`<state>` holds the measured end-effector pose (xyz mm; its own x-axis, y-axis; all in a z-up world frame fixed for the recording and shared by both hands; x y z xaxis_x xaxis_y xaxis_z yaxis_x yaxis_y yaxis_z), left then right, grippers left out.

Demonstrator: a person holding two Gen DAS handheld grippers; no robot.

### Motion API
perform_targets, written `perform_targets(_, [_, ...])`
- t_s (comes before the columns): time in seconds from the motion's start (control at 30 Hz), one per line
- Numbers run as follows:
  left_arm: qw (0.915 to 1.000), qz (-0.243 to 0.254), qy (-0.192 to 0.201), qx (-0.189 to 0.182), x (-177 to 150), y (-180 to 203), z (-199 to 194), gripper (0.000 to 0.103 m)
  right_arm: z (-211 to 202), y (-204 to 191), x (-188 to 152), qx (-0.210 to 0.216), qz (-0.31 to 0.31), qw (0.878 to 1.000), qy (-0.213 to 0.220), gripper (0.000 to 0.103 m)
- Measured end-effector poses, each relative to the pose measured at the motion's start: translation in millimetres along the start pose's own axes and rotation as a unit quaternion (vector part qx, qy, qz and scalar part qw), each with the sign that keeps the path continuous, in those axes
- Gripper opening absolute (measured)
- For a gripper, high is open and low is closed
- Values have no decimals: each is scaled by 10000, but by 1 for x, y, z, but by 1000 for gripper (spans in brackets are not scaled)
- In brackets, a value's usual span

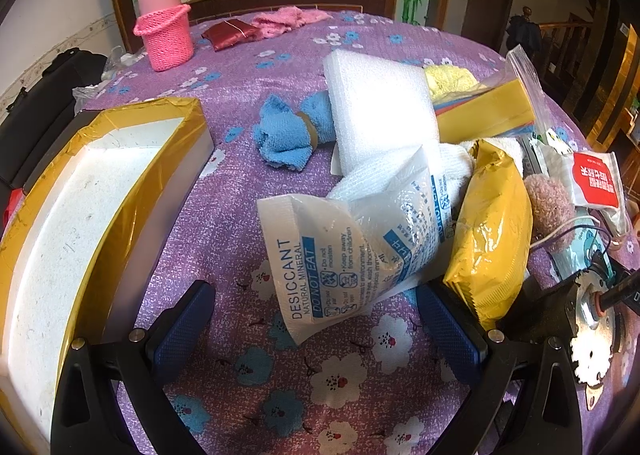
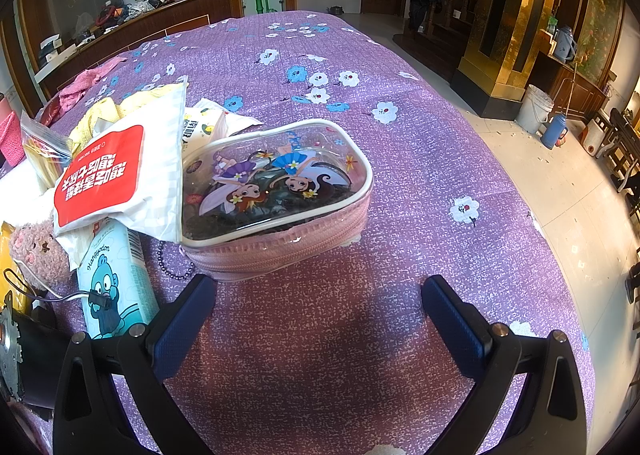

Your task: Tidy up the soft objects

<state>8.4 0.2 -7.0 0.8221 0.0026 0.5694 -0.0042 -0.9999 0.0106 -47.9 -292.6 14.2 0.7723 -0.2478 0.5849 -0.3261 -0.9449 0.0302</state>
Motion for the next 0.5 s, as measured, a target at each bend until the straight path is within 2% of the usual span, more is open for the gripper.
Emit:
perform_targets(0.07, [9999, 71, -107, -48, 0, 0, 1, 103, 0, 0, 0, 1, 1, 10000, 0, 103])
perform_targets(0.27, [9998, 144, -93, -97, -8, 0, -6, 103, -1, 1, -2, 5, -15, 10000, -2, 103])
perform_targets(0.4, [9999, 124, -91, -75, -9, 1, -6, 103, 0, 0, 0, 402, -512, 9977, -206, 103])
perform_targets(0.5, [9999, 121, -93, -78, -9, 1, -7, 103, 0, -1, 2, 429, -423, 9976, -344, 103])
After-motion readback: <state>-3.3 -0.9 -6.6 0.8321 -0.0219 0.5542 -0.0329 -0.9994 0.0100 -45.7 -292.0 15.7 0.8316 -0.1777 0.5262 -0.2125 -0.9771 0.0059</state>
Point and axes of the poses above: each gripper's, at about its wrist camera, not at the fingertips, and z roughly the way its jaws point, y to its right, x to its top, the point moved 1 cm from there along z, roughly the way its jaws point, and after that the axes turned 1 degree about y, right-handed, at the moved point
